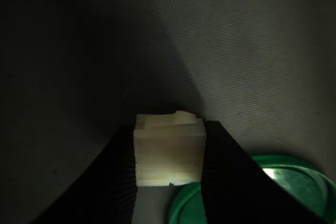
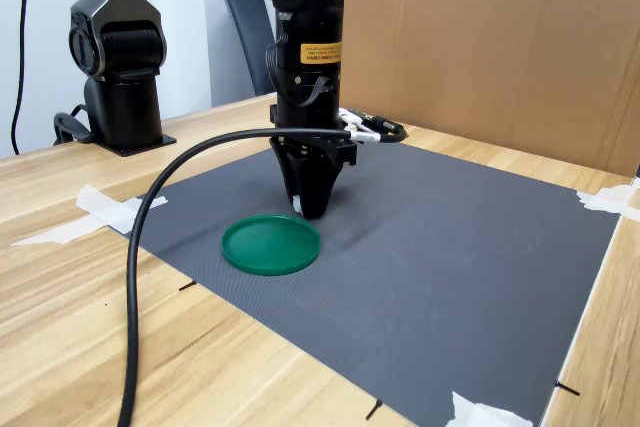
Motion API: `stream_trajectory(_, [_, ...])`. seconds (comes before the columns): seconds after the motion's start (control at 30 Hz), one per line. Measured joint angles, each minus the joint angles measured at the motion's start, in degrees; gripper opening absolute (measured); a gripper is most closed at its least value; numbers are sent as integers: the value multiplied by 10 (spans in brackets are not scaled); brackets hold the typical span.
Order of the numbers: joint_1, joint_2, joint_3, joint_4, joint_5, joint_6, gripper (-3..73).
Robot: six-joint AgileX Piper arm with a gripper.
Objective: Grasp a white terminal and put it in the green lid.
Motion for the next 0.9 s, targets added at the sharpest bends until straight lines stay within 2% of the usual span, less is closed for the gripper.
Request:
stream_trajectory(0.23, [0, -20, 0, 1, -1, 0, 267])
stream_trajectory(0.33, [0, -39, -43, 20, 66, 22, 267])
stream_trajectory(0.4, [0, -50, -128, 51, 158, 66, 267])
stream_trajectory(0.67, [-12, -50, -166, 51, 199, 98, 267])
stream_trajectory(0.83, [-86, -50, -166, 66, 202, 71, 267])
stream_trajectory(0.9, [-129, -50, -165, 68, 202, 36, 267])
